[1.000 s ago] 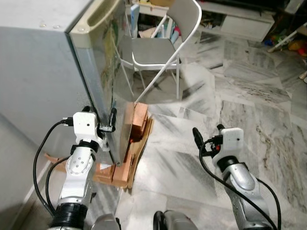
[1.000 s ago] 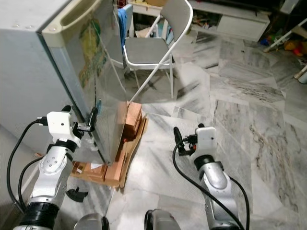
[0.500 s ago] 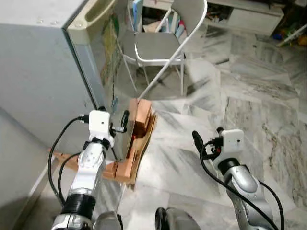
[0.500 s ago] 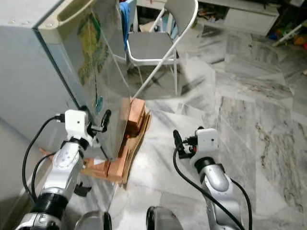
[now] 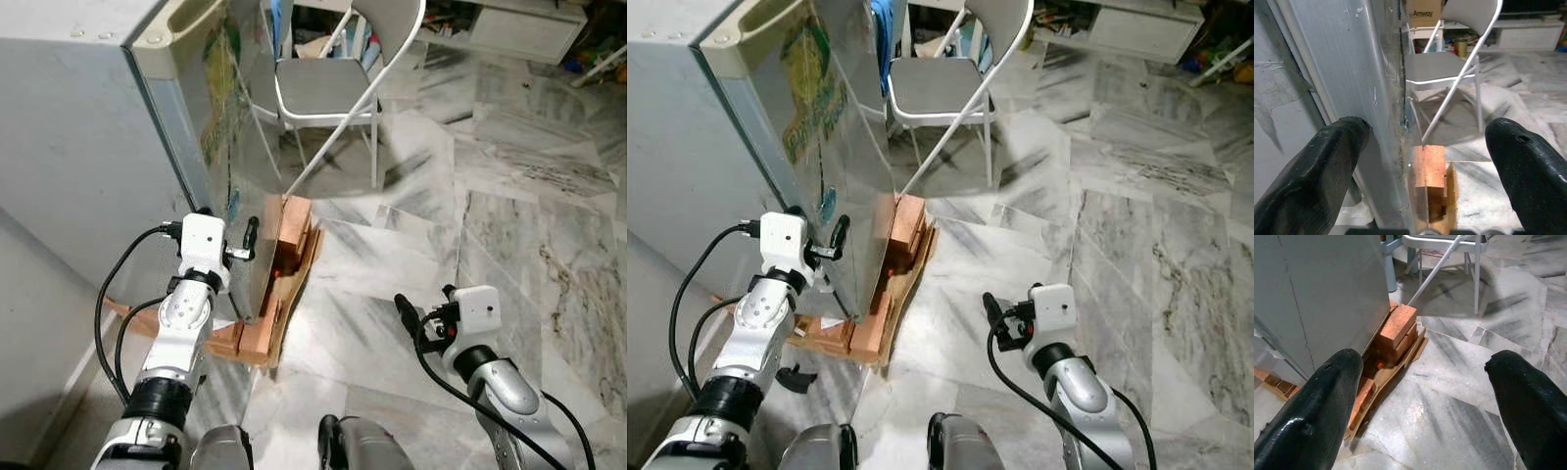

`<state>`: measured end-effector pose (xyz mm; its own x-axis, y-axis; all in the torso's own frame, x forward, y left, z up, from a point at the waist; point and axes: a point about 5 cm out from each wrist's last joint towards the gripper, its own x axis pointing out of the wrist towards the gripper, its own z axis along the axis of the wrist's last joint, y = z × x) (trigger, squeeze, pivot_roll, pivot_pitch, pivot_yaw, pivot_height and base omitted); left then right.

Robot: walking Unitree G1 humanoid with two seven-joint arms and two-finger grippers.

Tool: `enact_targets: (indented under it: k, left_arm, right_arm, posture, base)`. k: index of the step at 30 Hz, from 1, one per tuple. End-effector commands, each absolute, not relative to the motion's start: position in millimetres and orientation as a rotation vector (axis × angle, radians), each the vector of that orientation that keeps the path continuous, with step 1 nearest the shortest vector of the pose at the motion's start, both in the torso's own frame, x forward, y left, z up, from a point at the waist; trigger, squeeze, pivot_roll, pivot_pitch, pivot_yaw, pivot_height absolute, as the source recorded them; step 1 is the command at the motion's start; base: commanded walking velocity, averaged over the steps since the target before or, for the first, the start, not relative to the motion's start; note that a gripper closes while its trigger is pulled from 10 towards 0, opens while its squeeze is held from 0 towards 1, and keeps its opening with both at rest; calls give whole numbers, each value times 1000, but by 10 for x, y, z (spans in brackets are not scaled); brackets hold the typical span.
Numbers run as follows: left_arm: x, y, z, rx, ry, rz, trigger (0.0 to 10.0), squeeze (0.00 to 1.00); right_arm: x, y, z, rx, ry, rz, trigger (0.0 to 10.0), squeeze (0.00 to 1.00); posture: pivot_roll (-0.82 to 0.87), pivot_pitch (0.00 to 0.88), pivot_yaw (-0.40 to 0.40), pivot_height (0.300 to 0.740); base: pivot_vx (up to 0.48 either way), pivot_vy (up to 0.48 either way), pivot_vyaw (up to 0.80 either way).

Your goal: Restocking fridge

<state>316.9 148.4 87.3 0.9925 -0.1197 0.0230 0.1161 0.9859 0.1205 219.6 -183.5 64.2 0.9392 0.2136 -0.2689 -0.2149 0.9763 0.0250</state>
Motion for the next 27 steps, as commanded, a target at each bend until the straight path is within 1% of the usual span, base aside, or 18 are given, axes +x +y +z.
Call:
enact_targets:
  k: [1, 5, 10, 13, 17, 24, 27]
  left_arm:
    - [3257, 1656, 997, 143, -59, -22, 10000, 0]
    - [3204, 1656, 1013, 138, -70, 13, 10000, 0]
    - [3048, 1560, 926, 104, -56, -20, 10000, 0]
    - [2991, 1571, 860, 107, -44, -12, 10000, 0]
    - [3018, 1591, 878, 97, -56, 1, 10000, 0]
    - [3151, 1569, 1010, 93, -102, -7, 10000, 0]
    - [3181, 1563, 1059, 85, -110, -9, 10000, 0]
  right_arm:
    - [2164, -1849, 592, 8, 307, 222, 10000, 0]
    - [2168, -1842, 590, 9, 308, 231, 10000, 0]
    - [2169, -1856, 586, 8, 311, 235, 10000, 0]
    - [2131, -1821, 583, 16, 308, 295, 10000, 0]
    - [2114, -1795, 595, 32, 296, 342, 10000, 0]
    - [2138, -1746, 587, 58, 291, 413, 10000, 0]
    - [2137, -1744, 581, 52, 293, 420, 10000, 0]
  posture:
    - [-10, 141, -22, 740]
    - [-11, 143, -22, 740]
    - [-5, 144, -28, 740]
    - [-2, 144, -34, 740]
    - [0, 141, -37, 740]
    - [-4, 133, -37, 740]
    - [-7, 131, -37, 740]
  base:
    - [0, 0, 0]
    - [0, 0, 0]
    - [0, 0, 0]
    - [0, 0, 0]
    - [0, 0, 0]
    - [0, 0, 0]
    - [0, 0, 0]
